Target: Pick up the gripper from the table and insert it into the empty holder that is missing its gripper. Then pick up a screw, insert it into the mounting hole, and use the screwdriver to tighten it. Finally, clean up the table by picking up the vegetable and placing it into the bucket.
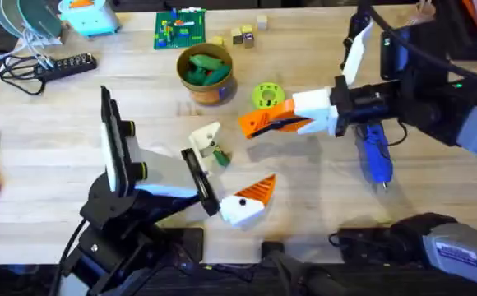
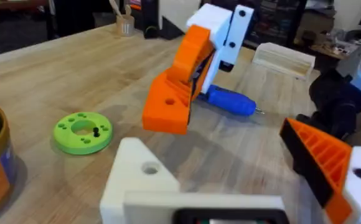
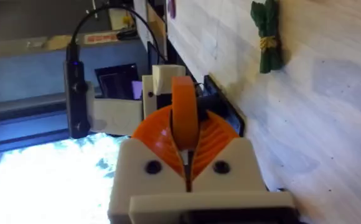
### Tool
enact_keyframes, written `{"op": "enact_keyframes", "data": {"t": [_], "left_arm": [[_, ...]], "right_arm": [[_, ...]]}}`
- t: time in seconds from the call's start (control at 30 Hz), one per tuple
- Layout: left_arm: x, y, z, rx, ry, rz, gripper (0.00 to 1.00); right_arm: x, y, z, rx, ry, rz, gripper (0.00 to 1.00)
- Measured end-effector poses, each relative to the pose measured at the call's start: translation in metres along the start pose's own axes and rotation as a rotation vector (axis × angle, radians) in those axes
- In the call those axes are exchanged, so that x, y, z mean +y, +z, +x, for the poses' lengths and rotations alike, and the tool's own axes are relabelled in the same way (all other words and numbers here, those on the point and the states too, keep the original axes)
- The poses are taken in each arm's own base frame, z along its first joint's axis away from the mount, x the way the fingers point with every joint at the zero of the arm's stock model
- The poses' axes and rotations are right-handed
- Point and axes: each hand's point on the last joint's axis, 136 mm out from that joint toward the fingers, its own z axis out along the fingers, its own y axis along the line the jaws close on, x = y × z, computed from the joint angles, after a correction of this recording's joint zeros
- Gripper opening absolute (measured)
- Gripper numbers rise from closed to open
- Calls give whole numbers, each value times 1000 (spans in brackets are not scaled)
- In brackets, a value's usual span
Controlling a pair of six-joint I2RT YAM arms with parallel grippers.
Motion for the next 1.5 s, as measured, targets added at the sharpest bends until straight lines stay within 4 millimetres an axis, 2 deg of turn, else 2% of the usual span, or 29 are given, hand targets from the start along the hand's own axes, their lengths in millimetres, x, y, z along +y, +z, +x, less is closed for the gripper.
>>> {"op": "enact_keyframes", "data": {"t": [0.2,0.47,0.8,1.2,1.5], "left_arm": [[0,0,0,0,-18,0,995],[0,0,0,0,-21,0,993],[2,0,0,-2,-28,-12,993],[5,0,0,-3,-53,-30,993],[14,-1,-2,-12,-57,-78,993]], "right_arm": [[0,11,0,63,89,-52,9],[10,25,8,123,70,-86,9],[6,46,9,175,73,-101,9],[0,61,4,181,117,-92,9],[7,80,0,151,92,-89,9]]}}
